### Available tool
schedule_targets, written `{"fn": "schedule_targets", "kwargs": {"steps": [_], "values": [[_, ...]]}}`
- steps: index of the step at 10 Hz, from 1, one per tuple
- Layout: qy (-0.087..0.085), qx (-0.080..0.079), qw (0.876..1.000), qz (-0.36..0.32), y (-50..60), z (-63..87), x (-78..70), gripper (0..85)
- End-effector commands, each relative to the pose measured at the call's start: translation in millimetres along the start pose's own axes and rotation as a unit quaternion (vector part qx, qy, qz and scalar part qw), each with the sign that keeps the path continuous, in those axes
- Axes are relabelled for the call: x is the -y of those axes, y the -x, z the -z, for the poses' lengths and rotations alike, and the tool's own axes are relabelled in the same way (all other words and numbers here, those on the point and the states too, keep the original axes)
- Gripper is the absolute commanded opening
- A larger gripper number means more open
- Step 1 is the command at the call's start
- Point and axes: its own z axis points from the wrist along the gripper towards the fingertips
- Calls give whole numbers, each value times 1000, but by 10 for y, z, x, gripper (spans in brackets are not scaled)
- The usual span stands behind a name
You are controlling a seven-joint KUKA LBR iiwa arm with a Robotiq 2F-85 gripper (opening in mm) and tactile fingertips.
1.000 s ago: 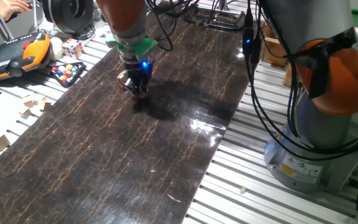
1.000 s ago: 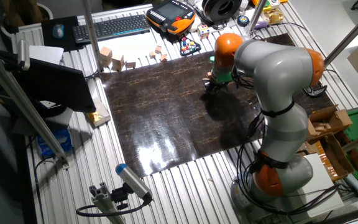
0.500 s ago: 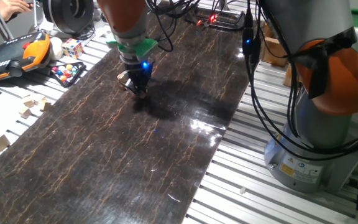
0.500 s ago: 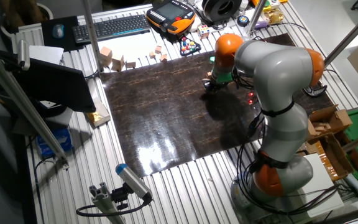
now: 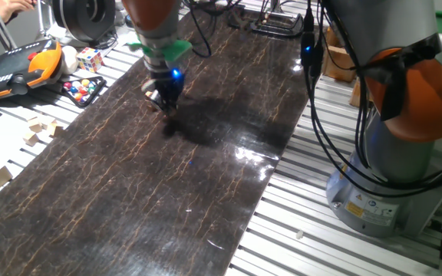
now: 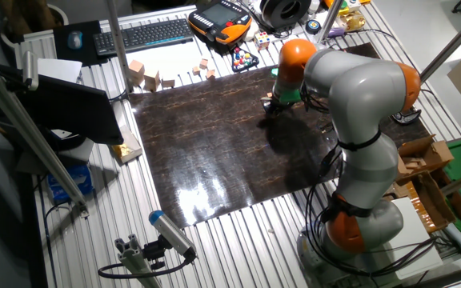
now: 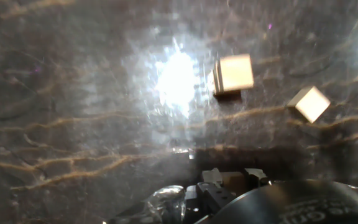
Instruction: Stack the blocks in a vertical line of five
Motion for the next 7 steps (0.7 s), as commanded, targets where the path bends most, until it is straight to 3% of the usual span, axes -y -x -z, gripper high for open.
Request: {"fn": "schedule_targets", "kwargs": {"steps": [1, 4, 7], "values": [[-3, -4, 1000, 2, 52, 114, -8, 10], [-15, -9, 1000, 5, 225, 441, -111, 10], [-17, -5, 1000, 16, 299, 439, -130, 10]]}}
